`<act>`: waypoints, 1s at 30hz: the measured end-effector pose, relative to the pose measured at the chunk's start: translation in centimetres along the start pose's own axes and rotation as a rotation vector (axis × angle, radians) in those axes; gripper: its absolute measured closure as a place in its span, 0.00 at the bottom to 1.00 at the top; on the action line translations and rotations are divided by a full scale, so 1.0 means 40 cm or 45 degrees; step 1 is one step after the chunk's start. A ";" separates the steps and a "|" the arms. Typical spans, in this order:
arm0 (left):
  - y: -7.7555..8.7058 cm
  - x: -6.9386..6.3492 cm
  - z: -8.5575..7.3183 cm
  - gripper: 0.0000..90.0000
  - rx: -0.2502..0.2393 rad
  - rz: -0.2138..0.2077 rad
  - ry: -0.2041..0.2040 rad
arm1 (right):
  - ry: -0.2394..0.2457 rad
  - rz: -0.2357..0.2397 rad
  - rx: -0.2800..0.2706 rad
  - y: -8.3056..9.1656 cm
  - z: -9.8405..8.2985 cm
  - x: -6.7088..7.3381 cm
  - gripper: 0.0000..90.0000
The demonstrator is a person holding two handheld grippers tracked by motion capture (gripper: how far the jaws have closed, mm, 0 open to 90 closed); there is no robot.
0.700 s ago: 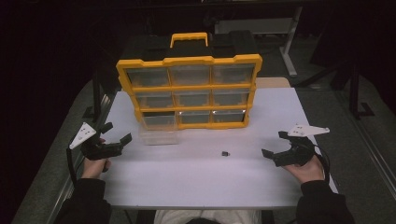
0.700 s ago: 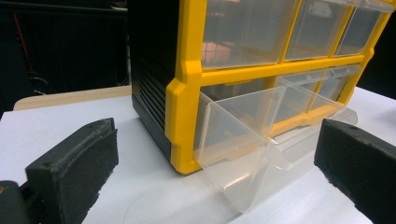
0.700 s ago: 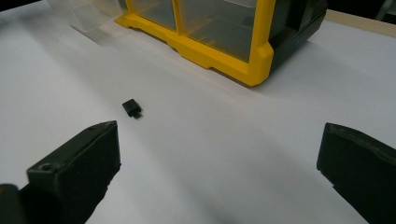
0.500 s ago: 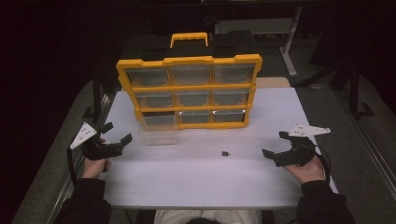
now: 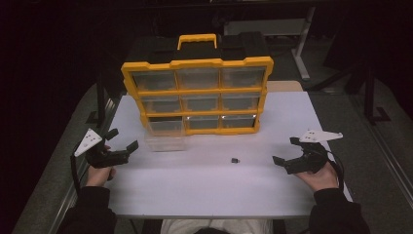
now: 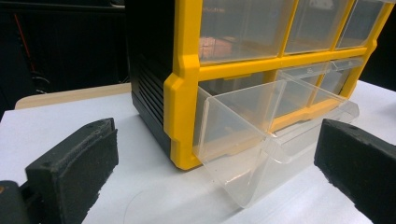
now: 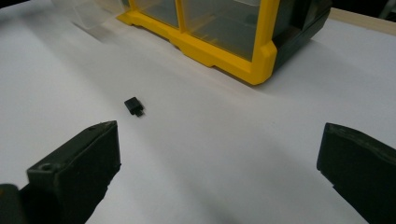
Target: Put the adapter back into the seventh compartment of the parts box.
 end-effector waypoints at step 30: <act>0.007 -0.008 -0.007 0.00 0.001 0.015 -0.010 | 0.132 0.045 0.085 -0.028 0.087 0.041 0.00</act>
Point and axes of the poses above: each handheld gripper's, and its own axes: y roughly backward along the jaws, z roughly out of its top, x roughly to its left, the point moved 7 cm from there along -y, roughly forward along the jaws, and after that the axes turned 3 degrees about -z, right-handed, at the moved point
